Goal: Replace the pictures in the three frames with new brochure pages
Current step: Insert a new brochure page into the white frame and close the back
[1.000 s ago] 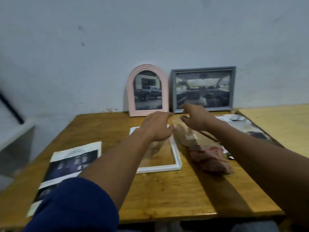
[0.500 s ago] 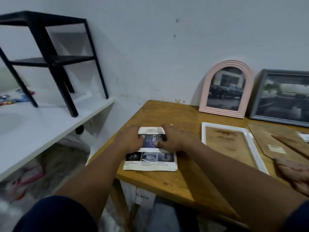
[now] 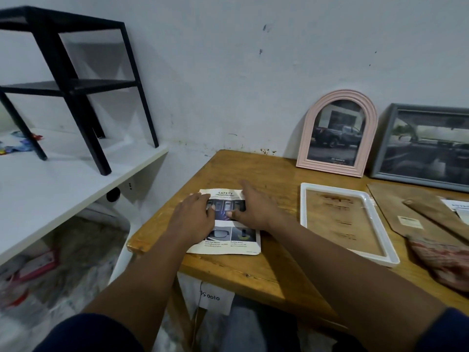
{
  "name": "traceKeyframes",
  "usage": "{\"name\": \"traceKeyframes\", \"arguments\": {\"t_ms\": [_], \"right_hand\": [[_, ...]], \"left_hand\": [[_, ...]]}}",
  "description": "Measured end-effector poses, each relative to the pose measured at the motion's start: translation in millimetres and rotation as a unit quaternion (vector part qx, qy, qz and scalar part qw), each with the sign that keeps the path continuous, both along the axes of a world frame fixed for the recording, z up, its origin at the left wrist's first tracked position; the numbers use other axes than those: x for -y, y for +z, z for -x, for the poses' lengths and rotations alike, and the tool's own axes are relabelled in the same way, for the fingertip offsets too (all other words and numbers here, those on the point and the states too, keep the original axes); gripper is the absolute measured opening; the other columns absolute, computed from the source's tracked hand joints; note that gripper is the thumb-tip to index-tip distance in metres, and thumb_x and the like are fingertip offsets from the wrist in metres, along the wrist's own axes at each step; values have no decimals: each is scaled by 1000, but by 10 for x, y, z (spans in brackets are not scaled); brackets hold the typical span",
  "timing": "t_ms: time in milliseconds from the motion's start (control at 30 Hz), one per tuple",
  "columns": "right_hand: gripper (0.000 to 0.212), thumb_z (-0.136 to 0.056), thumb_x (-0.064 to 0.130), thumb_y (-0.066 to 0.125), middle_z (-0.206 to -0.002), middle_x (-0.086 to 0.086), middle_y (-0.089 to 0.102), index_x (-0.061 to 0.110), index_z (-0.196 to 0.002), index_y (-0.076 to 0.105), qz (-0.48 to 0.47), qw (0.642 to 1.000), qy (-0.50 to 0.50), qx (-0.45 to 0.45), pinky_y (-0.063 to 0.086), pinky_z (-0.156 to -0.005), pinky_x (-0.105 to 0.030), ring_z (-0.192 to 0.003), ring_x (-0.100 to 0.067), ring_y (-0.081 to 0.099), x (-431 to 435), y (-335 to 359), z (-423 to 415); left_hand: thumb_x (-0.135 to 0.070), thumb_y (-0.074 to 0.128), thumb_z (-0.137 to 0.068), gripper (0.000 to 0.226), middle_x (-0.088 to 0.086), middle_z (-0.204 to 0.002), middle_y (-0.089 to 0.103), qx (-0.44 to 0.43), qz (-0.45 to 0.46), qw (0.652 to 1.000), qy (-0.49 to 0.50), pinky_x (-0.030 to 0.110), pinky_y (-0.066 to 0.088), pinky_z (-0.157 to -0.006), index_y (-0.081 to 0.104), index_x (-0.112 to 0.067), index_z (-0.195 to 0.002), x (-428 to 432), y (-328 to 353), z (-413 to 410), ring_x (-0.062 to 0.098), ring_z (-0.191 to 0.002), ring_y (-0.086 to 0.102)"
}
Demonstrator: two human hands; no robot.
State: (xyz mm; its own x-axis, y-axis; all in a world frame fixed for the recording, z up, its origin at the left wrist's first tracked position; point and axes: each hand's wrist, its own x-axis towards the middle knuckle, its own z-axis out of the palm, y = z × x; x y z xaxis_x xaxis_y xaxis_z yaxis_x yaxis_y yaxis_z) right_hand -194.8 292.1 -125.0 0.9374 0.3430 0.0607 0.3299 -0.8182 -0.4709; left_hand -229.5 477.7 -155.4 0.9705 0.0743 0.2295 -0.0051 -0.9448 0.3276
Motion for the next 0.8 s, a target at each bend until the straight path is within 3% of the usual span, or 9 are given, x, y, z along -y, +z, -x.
{"name": "traceKeyframes", "arguments": {"t_ms": [67,133,233,333,467,633,733,800], "right_hand": [[99,-83,65,63,-165,-4,18,28,-157,7,40,999,0,-25,6,-117,-62,-152,-29,13,32,3,-72],[100,-82,72,57,-165,-4,19,27,-157,10,78,996,4,-38,2,-117,-63,-153,-27,11,57,4,-131],[88,-84,67,61,-156,-2,39,25,-152,22,65,998,8,-17,10,-117,-63,-144,-29,35,42,4,-146],[81,-86,49,69,-147,-1,50,27,-149,25,20,1000,5,4,23,-114,-60,-135,-29,46,-7,20,-95],[77,-86,21,74,-137,-2,56,30,-147,28,-87,996,-3,15,52,-92,-41,-121,-24,56,29,98,-57],[73,-84,4,74,-131,-3,58,24,-145,38,-211,976,-60,15,54,-70,-20,-104,-12,59,533,496,-122],[81,-80,2,78,-132,-6,57,26,-145,37,-231,968,-98,-2,53,-63,-20,-102,-17,60,1090,729,-134],[87,-77,1,80,-135,-7,55,28,-147,34,-227,965,-130,-9,57,-70,-27,-103,-19,61,1496,804,-108]], "left_hand": [[-39,42,-105,49,6,-150,51,1,-3,1000,5,45,38,-114,48,-16,-148,1,-20,3,26,-138,45],[-41,41,-105,51,7,-151,50,2,-7,1000,6,45,38,-114,48,-16,-149,-10,-42,-14,26,-139,45],[-42,42,-104,51,8,-150,50,7,-10,1000,10,44,41,-112,48,-16,-148,1,-54,-48,26,-135,47],[-42,43,-103,51,9,-150,50,5,-12,1000,16,47,40,-112,48,-18,-148,43,-59,-74,28,-135,47],[-42,47,-101,49,8,-146,50,12,31,999,1,49,42,-109,48,-21,-146,153,-36,-112,28,-131,48],[-48,49,-99,55,-1,-150,42,31,108,991,-73,50,46,-104,39,-27,-149,606,171,-194,25,-130,47],[-55,47,-98,62,-4,-153,38,28,119,985,-123,50,47,-104,34,-29,-152,1023,313,-295,23,-134,44],[-56,48,-98,65,-3,-156,35,24,123,980,-153,49,44,-107,32,-28,-155,1330,387,-346,24,-138,41]]}}
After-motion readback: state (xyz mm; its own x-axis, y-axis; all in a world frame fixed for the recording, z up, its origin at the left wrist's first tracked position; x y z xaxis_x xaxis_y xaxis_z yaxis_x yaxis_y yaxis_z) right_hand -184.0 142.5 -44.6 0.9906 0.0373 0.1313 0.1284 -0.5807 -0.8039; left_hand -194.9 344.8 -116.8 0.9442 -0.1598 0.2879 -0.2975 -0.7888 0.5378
